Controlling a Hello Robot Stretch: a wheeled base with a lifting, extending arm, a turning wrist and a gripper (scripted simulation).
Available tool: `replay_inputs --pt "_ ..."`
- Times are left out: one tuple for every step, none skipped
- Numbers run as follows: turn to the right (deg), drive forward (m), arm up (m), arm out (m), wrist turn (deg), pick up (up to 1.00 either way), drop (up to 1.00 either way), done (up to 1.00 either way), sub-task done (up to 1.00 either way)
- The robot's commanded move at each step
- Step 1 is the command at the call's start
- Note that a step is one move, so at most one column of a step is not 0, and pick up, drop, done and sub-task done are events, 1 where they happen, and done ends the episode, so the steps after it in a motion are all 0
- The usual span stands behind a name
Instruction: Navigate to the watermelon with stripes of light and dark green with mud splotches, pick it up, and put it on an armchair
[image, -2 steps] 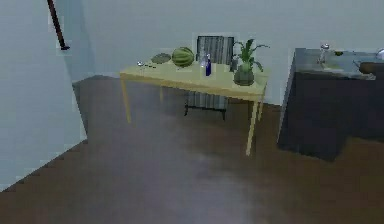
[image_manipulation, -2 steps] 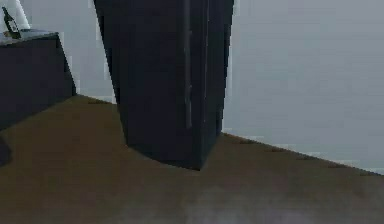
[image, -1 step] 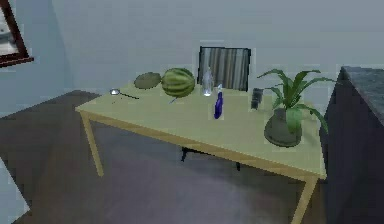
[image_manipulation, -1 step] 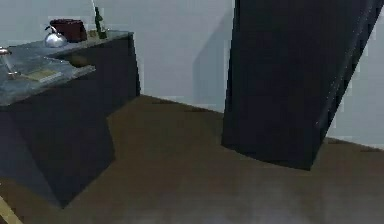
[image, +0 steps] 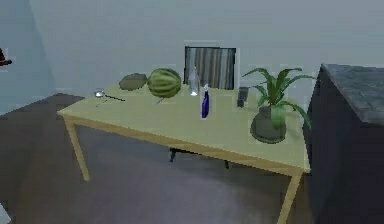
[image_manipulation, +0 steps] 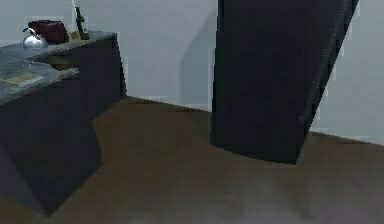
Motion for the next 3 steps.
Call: replay_inputs --pt "0.0 0.65 0.00 0.00 0.0 0.00 0.00 0.00 0.00" --pt "-45.0 0.00 0.00 0.00 0.0 0.00 0.00 0.00 0.00" --pt "-45.0 0.00 0.00 0.00 0.0 0.00 0.00 0.00 0.00"
